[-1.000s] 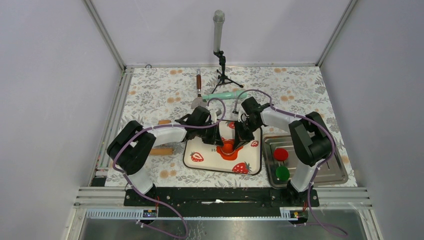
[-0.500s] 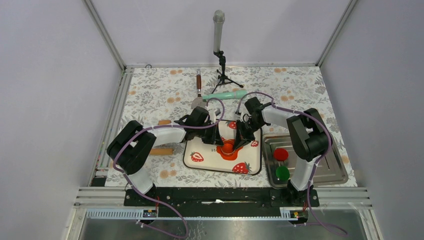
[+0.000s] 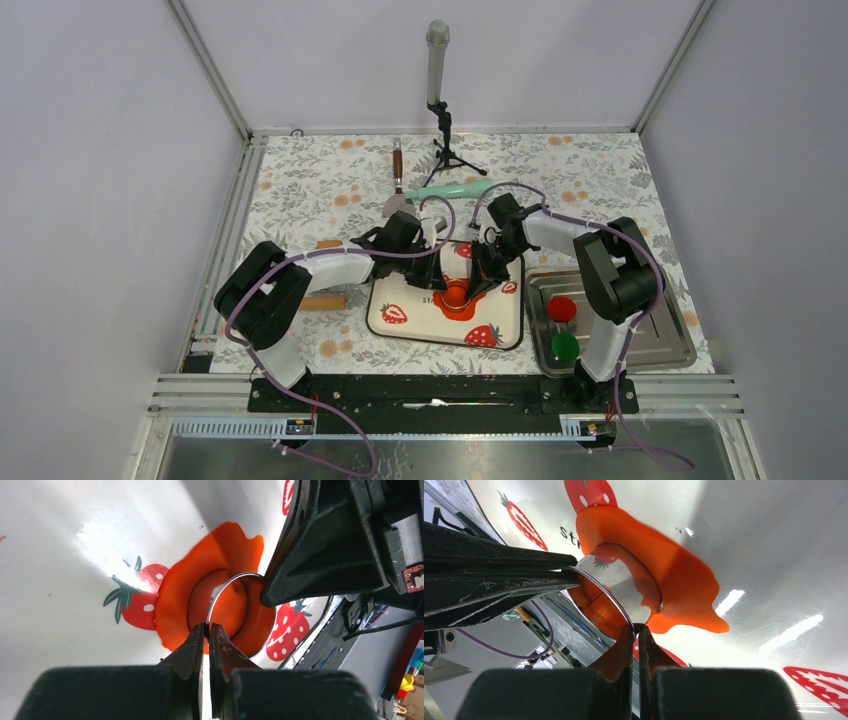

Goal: Roll out the dumpling wrappers from the dough

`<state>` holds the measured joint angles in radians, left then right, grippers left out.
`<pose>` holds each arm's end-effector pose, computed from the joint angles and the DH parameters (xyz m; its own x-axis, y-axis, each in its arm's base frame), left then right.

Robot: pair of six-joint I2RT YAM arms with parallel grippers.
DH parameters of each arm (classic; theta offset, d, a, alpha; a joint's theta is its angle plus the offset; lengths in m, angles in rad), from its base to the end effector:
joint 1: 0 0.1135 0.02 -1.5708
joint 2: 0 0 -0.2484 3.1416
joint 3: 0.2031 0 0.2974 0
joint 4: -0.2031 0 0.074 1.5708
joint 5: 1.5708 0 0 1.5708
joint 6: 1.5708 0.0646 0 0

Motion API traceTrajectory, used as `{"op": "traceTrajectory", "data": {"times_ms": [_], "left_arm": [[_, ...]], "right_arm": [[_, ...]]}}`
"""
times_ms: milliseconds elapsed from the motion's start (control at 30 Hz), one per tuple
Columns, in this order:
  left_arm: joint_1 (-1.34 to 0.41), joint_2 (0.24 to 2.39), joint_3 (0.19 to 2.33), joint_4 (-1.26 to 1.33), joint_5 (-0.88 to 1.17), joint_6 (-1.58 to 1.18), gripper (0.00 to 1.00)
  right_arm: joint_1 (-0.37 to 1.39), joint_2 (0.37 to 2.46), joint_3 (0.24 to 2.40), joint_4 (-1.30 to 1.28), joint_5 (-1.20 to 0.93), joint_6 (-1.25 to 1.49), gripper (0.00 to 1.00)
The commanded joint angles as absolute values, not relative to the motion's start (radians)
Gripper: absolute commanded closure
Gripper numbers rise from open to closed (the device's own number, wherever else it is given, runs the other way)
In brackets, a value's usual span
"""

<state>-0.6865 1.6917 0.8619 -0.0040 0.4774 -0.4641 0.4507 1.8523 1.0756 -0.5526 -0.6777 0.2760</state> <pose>0.2744 -0.2633 0.0884 -0.8711 0.1998 -0.4487 0.4606 0.6494 -0.6051 0.3141 0.1970 0.0700 -0.9702 -0.2336 -0.0642 -0.2182 0.7271 0.6509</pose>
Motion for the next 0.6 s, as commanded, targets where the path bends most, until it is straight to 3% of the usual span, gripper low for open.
{"op": "traceTrajectory", "data": {"times_ms": [0,567], "left_arm": [[-0.69,1.712,0.938,-0.117,0.484,-0.363,1.0],[-0.681,1.687,1.004,-0.222,0.511,-0.351,1.0]], "right_arm": [[0.479,1.858,1.097,-0.56,-0.563,0.172,1.0],[0.479,1.839,1.138,-0.613,-0.623,0.133,1.0]]}}
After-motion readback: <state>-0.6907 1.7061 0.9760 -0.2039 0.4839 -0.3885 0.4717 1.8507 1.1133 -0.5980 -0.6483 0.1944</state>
